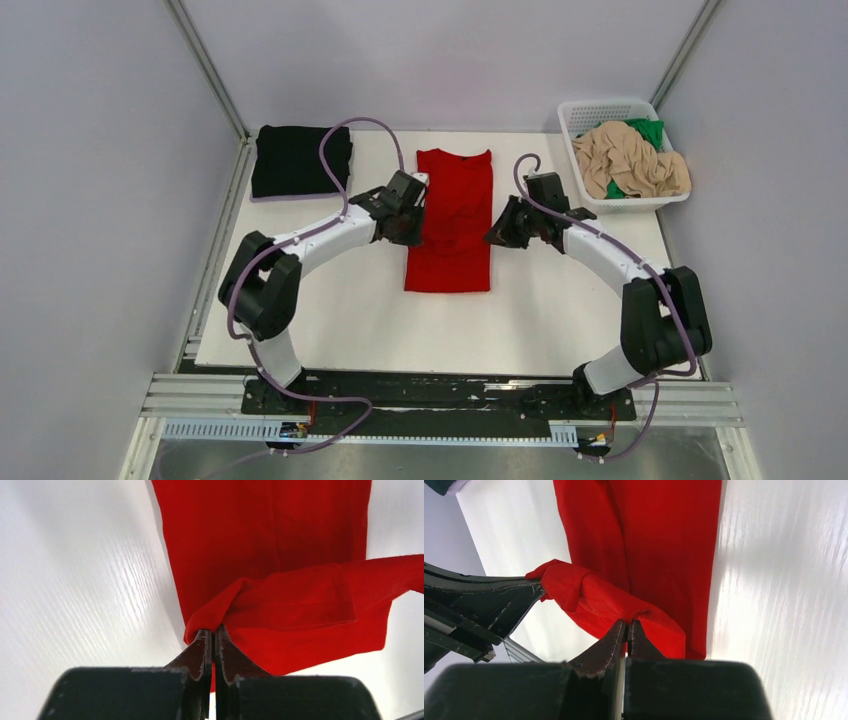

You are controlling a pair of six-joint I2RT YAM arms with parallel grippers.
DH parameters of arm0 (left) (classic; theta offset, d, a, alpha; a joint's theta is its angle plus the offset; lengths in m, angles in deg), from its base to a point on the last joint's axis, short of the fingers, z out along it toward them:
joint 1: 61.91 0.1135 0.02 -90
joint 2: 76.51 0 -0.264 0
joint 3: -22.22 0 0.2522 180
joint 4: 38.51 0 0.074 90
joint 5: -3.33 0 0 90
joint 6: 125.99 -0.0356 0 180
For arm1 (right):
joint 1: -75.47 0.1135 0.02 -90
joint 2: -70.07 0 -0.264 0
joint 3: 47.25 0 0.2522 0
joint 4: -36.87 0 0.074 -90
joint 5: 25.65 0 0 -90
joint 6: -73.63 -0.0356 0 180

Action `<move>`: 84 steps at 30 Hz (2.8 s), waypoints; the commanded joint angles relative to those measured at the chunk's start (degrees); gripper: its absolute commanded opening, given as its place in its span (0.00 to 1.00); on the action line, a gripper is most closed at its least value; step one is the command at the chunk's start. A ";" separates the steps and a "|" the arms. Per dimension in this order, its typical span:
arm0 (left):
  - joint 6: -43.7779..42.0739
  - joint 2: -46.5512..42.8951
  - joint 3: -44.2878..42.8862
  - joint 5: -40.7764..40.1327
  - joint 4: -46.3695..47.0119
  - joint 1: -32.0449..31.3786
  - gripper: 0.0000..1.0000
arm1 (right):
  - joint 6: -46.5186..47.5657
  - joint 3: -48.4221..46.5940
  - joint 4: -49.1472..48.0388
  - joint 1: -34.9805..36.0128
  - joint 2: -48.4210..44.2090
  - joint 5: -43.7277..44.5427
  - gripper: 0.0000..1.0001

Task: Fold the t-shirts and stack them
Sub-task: Fold the folded rectangular tshirt in 1/3 of the way, then grab one side of the 2/3 rectangular tshirt with both arms

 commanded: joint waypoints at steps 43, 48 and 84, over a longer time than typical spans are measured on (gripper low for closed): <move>6.47 -29.18 26.31 5.30 7.20 11.81 1.00 | 10.53 -14.41 -12.23 12.34 20.17 2.62 1.00; 8.27 -33.67 30.40 4.54 5.34 11.81 1.00 | 10.30 -20.34 -13.53 12.28 26.79 4.93 1.00; 10.82 -4.35 23.59 17.65 20.45 11.38 0.61 | 2.65 8.68 -7.13 5.16 -0.51 5.15 0.80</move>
